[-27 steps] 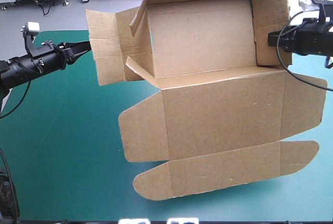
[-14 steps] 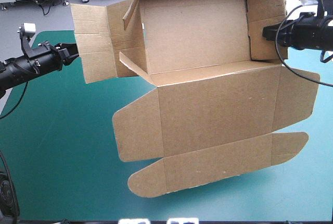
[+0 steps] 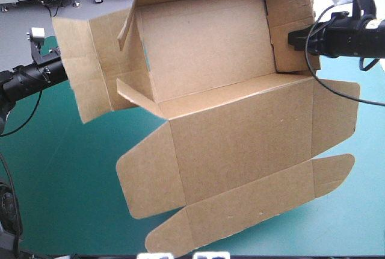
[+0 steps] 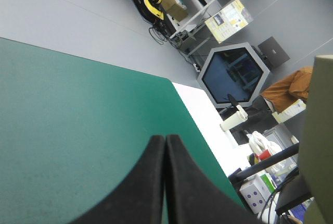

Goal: Fold the box

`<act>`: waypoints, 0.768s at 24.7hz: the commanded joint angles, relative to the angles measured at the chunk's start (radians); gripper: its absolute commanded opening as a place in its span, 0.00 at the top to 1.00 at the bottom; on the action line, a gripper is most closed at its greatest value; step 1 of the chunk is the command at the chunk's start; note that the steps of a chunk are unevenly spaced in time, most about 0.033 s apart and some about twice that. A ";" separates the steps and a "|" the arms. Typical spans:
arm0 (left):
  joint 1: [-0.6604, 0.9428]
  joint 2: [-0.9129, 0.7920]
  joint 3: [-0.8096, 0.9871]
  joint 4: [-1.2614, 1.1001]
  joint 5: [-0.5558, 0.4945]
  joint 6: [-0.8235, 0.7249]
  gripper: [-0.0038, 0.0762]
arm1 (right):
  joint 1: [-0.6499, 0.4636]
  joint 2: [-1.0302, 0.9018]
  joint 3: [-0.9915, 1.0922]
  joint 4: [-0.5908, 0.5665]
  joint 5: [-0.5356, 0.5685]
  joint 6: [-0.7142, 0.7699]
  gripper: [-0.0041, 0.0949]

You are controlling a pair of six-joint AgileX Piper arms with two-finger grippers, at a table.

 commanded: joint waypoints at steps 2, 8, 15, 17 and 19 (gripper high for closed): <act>-0.046 -0.050 -0.029 -0.102 0.111 0.006 0.96 | 0.087 -0.030 -0.032 -0.046 -0.091 0.042 0.96; -0.075 -0.098 -0.029 -0.098 0.111 -0.002 0.96 | 0.116 0.018 -0.032 -0.076 -0.132 0.058 0.96; -0.075 -0.171 -0.029 -0.077 0.111 -0.032 0.96 | 0.116 0.088 -0.032 -0.061 -0.198 0.056 0.96; -0.075 -0.180 -0.029 -0.039 0.111 -0.057 0.96 | 0.116 0.095 -0.032 -0.057 -0.227 0.053 0.96; -0.076 -0.180 -0.029 -0.003 0.111 -0.089 0.96 | 0.116 0.103 -0.032 -0.057 -0.239 0.053 0.96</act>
